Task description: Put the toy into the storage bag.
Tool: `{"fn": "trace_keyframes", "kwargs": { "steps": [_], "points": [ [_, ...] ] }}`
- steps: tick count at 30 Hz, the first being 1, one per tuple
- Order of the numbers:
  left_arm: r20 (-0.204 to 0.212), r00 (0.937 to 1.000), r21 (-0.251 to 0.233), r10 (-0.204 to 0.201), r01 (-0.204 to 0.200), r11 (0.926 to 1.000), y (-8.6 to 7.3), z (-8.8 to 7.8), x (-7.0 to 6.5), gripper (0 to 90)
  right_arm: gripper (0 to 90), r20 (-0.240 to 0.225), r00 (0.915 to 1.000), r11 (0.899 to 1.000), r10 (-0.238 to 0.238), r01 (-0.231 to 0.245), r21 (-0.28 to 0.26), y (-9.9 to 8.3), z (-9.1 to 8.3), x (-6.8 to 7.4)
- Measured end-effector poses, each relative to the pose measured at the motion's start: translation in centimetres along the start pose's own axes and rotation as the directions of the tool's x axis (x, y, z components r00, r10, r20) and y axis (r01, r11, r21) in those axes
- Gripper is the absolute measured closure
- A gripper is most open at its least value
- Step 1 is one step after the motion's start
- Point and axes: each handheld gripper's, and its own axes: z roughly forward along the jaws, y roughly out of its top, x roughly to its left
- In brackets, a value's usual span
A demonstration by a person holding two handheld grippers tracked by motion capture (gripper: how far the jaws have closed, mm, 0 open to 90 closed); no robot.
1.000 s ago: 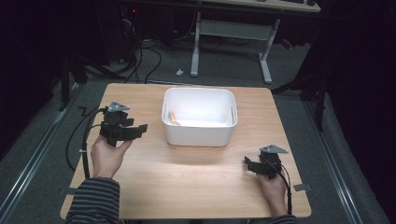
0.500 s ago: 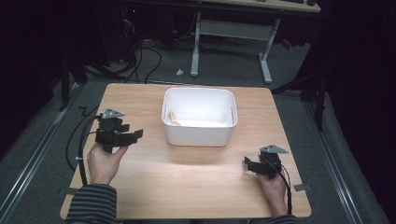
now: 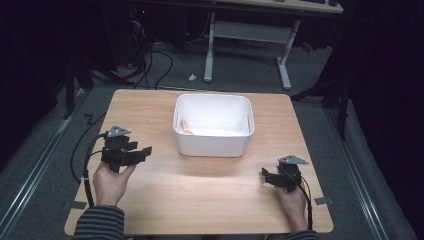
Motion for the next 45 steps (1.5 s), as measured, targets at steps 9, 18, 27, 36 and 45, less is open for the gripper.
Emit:
{"fn": "trace_keyframes", "kwargs": {
  "steps": [9,18,27,36,45],
  "points": [
    [0.003,0.9998,0.015,-0.021,0.021,0.9997,-1.2,0.8,0.4,41.7,23.6,0.001,1.0000,1.000,-0.002,0.002,0.000,0.0,0.0,0.0],
    [0.005,0.9997,0.046,-0.023,0.023,0.9987,-2.2,1.8,0.4,41.6,23.6,0.000,1.0000,1.000,-0.001,0.001,0.000,0.0,0.0,0.0],
    [0.010,0.9998,0.073,-0.020,0.019,0.9971,-3.2,3.1,0.2,41.5,23.6,0.001,1.0000,1.000,-0.001,0.001,0.000,0.0,0.0,0.0],
    [0.010,0.9999,0.105,-0.011,0.009,0.9944,-4.2,4.4,0.0,41.5,23.6,0.001,1.0000,1.000,-0.001,0.001,0.000,0.0,0.0,0.0],
    [-0.003,0.9997,0.112,0.025,-0.025,0.9934,-5.3,6.0,-0.7,41.6,23.6,0.001,1.0000,1.000,-0.002,0.002,0.000,0.0,0.0,0.0]
  ]
}}
